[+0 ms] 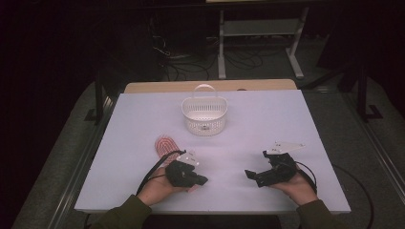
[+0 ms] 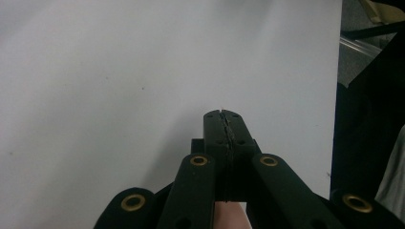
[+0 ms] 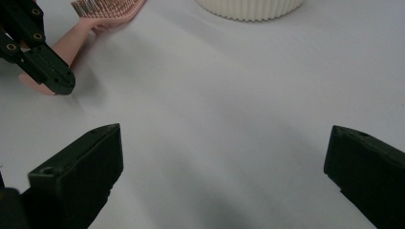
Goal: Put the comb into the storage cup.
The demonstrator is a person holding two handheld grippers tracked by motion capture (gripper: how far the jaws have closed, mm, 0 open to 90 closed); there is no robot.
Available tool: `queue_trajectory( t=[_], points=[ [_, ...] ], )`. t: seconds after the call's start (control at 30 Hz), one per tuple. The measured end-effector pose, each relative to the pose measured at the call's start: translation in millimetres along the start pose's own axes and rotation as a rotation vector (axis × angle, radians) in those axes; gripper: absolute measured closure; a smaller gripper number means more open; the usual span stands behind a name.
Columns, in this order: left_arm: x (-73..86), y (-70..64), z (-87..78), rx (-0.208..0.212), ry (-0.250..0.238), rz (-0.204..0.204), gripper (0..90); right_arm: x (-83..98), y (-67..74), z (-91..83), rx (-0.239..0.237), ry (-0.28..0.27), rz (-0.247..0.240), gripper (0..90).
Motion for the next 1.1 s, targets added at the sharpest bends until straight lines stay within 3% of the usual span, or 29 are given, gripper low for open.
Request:
queue_trajectory(
  t=[0.27,0.73,1.1],
  points=[
    [3.5,-1.3,2.2,-0.008,0.04,-0.002,90.0,0.1,-0.5,-0.1,0.0,-0.001,0.003,0.0],
    [7.5,-2.2,-1.6,-0.014,0.058,-0.006,90.0,0.2,-0.8,0.3,0.002,0.001,0.003,0.0],
    [15.7,-1.6,-8.4,-0.024,0.095,-0.036,90.0,-0.6,-1.4,0.4,0.003,-0.004,0.005,0.0]
  ],
)
Point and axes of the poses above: each handheld gripper's, and its own axes: z roughly forward along the jaws, x roughly out of its underside, y roughly to its left, the point moved 2 cm from there along z, roughly forward along the jaws, and after that the axes turned 15 degrees about y, right-handed, at the moved point
